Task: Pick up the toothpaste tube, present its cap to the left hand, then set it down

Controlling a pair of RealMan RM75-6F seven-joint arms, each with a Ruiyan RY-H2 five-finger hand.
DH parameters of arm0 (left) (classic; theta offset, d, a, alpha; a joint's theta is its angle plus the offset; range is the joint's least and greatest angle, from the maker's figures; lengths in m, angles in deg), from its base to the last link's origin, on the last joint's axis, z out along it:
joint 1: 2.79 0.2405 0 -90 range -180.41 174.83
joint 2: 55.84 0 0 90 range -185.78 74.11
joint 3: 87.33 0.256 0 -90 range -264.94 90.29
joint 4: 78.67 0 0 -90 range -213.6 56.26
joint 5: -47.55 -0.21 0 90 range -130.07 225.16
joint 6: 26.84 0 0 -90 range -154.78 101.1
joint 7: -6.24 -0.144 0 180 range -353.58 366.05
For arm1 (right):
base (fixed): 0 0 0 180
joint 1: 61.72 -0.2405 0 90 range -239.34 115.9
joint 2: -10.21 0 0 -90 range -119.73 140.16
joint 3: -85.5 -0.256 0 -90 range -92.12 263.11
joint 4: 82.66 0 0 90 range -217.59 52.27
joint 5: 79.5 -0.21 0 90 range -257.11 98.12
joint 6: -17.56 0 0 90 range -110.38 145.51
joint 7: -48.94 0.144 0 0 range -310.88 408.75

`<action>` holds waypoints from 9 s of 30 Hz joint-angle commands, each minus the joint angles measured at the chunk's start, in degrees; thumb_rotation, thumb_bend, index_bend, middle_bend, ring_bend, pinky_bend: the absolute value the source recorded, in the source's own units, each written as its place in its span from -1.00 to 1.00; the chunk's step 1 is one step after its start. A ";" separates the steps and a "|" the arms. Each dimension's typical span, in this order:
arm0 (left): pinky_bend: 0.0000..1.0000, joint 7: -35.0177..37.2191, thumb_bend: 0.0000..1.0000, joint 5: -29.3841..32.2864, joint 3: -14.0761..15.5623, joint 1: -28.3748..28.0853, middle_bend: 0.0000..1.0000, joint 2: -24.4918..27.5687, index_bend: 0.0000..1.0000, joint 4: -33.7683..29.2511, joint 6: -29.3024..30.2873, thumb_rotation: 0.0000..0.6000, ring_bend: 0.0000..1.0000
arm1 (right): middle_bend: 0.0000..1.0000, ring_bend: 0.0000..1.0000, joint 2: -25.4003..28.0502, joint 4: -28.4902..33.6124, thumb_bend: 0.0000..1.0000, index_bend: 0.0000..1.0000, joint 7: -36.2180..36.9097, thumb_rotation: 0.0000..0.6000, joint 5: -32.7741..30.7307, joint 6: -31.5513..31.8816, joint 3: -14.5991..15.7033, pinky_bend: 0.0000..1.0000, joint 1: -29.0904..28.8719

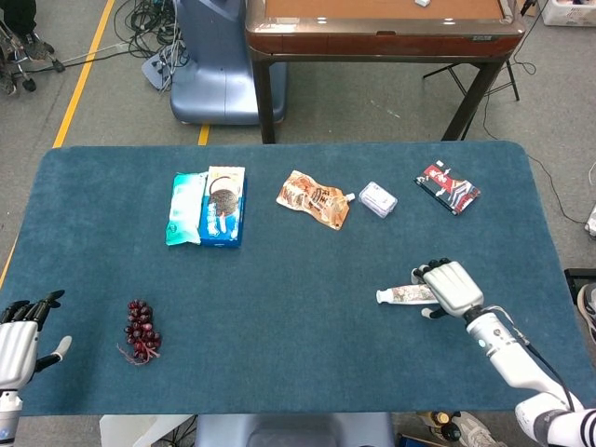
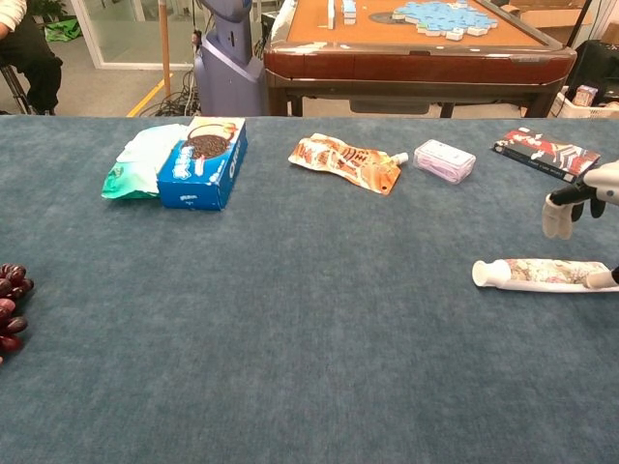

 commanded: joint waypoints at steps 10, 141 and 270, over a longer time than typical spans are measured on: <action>-0.67 0.84 -0.55 0.17 -0.06 0.20 -0.36 -0.46 -0.64 0.85 -0.28 1.00 -0.36 | -0.13 -0.35 -6.35 -7.63 -0.81 -0.18 -0.43 1.00 -2.39 -3.24 0.41 -0.33 -3.30; -0.23 -13.93 -0.55 -28.54 1.76 -44.79 0.20 -5.36 -1.00 5.19 -33.50 1.00 0.06 | 0.70 0.68 -15.70 -3.52 1.00 1.00 9.88 1.00 -49.43 -42.18 34.10 0.33 -87.52; -0.11 -28.15 -0.55 -5.02 2.96 -32.18 0.16 4.61 -1.00 -5.89 -28.20 1.00 0.02 | -0.87 -0.56 2.56 10.98 -1.00 -1.00 3.66 1.00 -46.64 -21.40 31.03 -0.10 -70.65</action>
